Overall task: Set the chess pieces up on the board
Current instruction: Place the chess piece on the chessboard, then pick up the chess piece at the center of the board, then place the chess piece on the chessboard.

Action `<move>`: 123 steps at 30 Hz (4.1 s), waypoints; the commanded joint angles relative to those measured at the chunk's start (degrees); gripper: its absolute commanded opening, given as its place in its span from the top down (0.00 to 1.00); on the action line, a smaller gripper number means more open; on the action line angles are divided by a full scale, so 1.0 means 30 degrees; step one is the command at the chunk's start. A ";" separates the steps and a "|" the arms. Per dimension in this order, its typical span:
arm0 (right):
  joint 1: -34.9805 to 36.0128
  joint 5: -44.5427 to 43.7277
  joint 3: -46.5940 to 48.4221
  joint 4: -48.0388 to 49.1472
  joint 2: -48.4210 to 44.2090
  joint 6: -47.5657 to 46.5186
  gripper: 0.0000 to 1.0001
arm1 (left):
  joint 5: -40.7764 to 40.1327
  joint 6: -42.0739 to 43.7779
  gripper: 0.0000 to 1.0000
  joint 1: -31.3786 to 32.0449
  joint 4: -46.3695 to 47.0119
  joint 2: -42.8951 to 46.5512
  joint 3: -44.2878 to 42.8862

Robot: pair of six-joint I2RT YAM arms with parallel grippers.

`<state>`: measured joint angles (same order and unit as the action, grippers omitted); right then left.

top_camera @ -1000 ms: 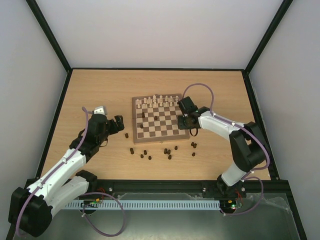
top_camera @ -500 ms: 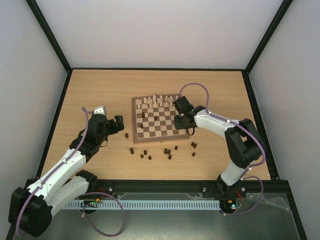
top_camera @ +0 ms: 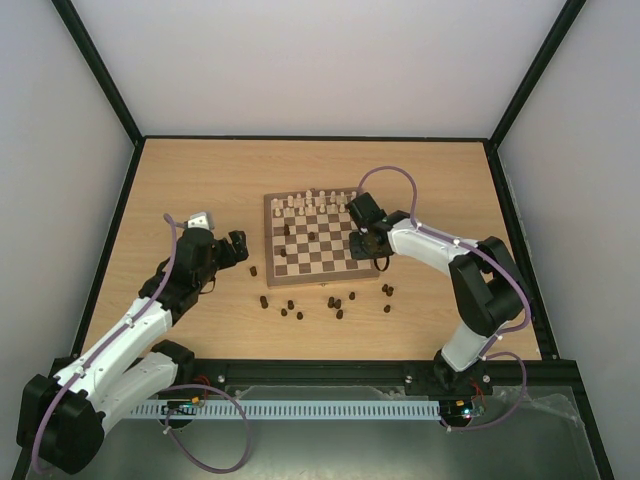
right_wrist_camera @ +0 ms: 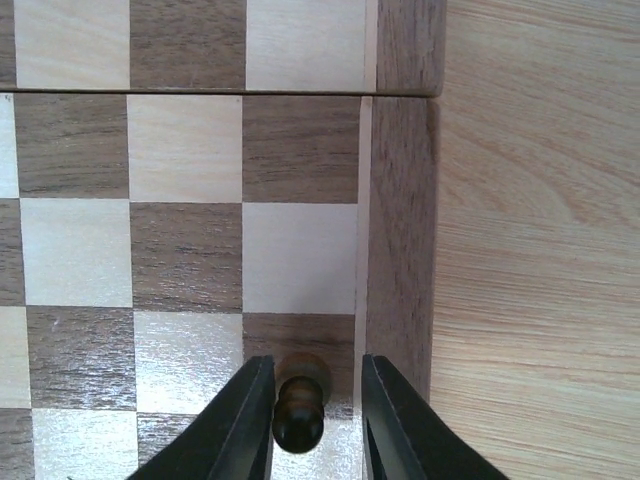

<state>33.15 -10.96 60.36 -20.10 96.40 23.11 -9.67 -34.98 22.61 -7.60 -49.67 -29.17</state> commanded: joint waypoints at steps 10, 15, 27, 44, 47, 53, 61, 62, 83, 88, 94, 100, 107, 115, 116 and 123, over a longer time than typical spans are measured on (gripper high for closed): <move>0.0730 -0.0090 0.2098 -0.1369 -0.0857 -0.0051 0.64 | -0.0313 0.0090 0.00 0.0051 -0.0012 0.0141 0.0101; 0.1615 0.0358 0.4488 -0.1621 0.0807 -0.0087 0.65 | -0.0371 0.0048 0.00 0.0066 -0.0115 0.0167 0.0048; 0.3010 0.0971 0.9007 -0.2311 0.5236 0.0059 0.65 | -0.0790 0.0007 0.01 -0.0035 -0.0540 0.0763 0.0030; 0.3306 0.0309 1.0402 -0.2797 0.7252 0.0235 0.73 | -0.0596 0.0067 0.00 -0.0096 -0.0599 0.1089 0.0071; 0.3307 0.0256 1.0460 -0.2791 0.7404 0.0195 0.76 | -0.0585 0.0059 0.01 -0.0096 -0.0615 0.1164 0.0081; 0.3306 0.0259 1.0546 -0.2758 0.7800 0.0125 0.79 | -0.0614 0.0069 0.01 -0.0107 -0.0624 0.1270 0.0117; 0.3306 -0.0119 1.0398 -0.2883 0.7602 0.0121 0.93 | -0.0504 0.0051 0.00 -0.0123 -0.0559 0.1296 0.0129; 0.3307 -0.0165 1.0319 -0.2947 0.7419 0.0118 0.94 | -0.0497 0.0047 0.00 -0.0125 -0.0546 0.1293 0.0137; 0.3236 -0.2377 0.2303 -0.3286 0.1184 0.0439 0.92 | -0.0288 0.0068 0.01 -0.0125 -0.0478 0.1237 0.0172; 0.2897 -0.2301 0.2342 -0.2930 0.1293 0.0341 0.91 | -0.0277 0.0082 0.01 -0.0124 -0.0486 0.1191 0.0203; 0.2387 -0.1956 0.2337 -0.2576 0.1539 0.0134 0.91 | -0.0262 0.0084 0.00 -0.0125 -0.0456 0.1188 0.0174; 0.2129 -0.1471 0.2314 -0.2104 0.1743 0.0008 0.91 | -0.0291 0.0092 0.01 -0.0125 -0.0438 0.1209 0.0174; 0.2105 -0.1053 0.2366 -0.1785 0.2093 -0.0058 0.89 | -0.0321 0.0103 0.01 -0.0125 -0.0455 0.1181 0.0172; 0.2106 -0.1041 0.2322 -0.1780 0.2345 -0.0054 0.85 | -0.0350 0.0089 0.01 -0.0118 -0.0478 0.1205 0.0191; 0.2106 -0.1013 0.2300 -0.1795 0.2323 -0.0058 0.84 | -0.0350 0.0096 0.00 -0.0124 -0.0470 0.1212 0.0174; 0.2103 -0.1136 0.2750 -0.2262 0.1769 -0.0029 0.67 | -0.0321 0.0094 0.00 -0.0123 -0.0486 0.1228 0.0190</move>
<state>39.66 -14.17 67.59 -24.12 102.17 23.09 -10.68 -34.98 22.48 -8.54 -46.48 -29.17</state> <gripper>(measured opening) 0.297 0.995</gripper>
